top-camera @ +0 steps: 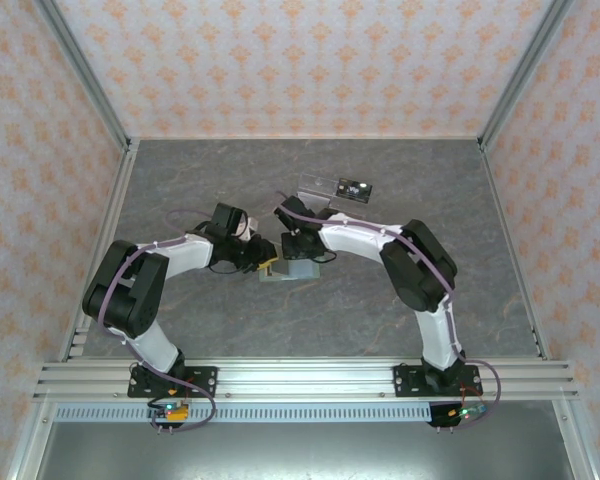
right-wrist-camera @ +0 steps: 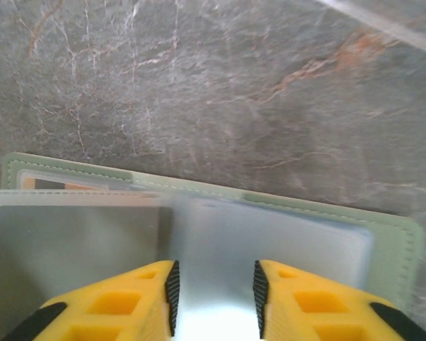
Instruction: Take the credit cards out of the card holder
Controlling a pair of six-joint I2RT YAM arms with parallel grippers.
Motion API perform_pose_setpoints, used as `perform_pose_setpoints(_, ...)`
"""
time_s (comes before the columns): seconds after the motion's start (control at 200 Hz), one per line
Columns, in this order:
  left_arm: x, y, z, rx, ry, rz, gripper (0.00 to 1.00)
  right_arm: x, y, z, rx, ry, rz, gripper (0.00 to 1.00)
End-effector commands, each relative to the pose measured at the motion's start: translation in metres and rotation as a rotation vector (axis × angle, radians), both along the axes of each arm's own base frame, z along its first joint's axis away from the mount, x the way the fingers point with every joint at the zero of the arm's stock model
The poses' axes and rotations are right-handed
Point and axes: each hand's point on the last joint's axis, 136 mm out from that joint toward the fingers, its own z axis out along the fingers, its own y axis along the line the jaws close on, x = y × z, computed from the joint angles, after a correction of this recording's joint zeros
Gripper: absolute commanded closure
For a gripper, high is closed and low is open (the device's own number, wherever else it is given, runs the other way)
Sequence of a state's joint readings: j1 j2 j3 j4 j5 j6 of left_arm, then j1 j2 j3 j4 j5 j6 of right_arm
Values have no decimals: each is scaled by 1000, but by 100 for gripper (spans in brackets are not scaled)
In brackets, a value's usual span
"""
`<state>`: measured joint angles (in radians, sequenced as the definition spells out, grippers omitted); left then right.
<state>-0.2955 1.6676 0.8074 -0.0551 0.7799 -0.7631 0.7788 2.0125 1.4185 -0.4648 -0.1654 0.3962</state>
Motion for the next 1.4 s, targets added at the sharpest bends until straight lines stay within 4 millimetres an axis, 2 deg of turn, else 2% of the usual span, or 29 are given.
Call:
perform_pose_setpoints(0.0, 6, -12, 15, -59, -43, -13, 77, 17, 1, 53, 137, -118, -50, 61)
perform_pose_setpoints(0.2, 7, -33, 29, -92, -74, -50, 72, 24, -36, 81, 171, -228, -173, 55)
perform_pose_setpoints(0.425, 10, -58, 36, -86, -88, -82, 58, 23, -71, 99, 155, -311, -258, 51)
perform_pose_setpoints(0.556, 12, -63, 33, -74, -80, -79, 51, 23, -80, 104, 123, -332, -261, 51)
perform_pose_setpoints(0.711, 13, -53, 29, -13, -74, -58, 50, 22, -76, 106, 125, -325, -229, 51)
perform_pose_setpoints(0.881, 10, -15, 16, 119, -53, 7, 56, 13, -53, 95, 163, -242, -119, 61)
perform_pose_setpoints(0.986, 6, -2, 8, 138, -34, 36, 60, 3, -39, 81, 153, -183, -63, 68)
perform_pose_setpoints(1.161, 5, -7, 0, 100, -13, 33, 67, -10, -23, 50, 106, -82, -19, 78)
perform_pose_setpoints(1.396, 12, -20, 0, 44, -4, 24, 69, -13, -25, 15, 32, 1, -59, 76)
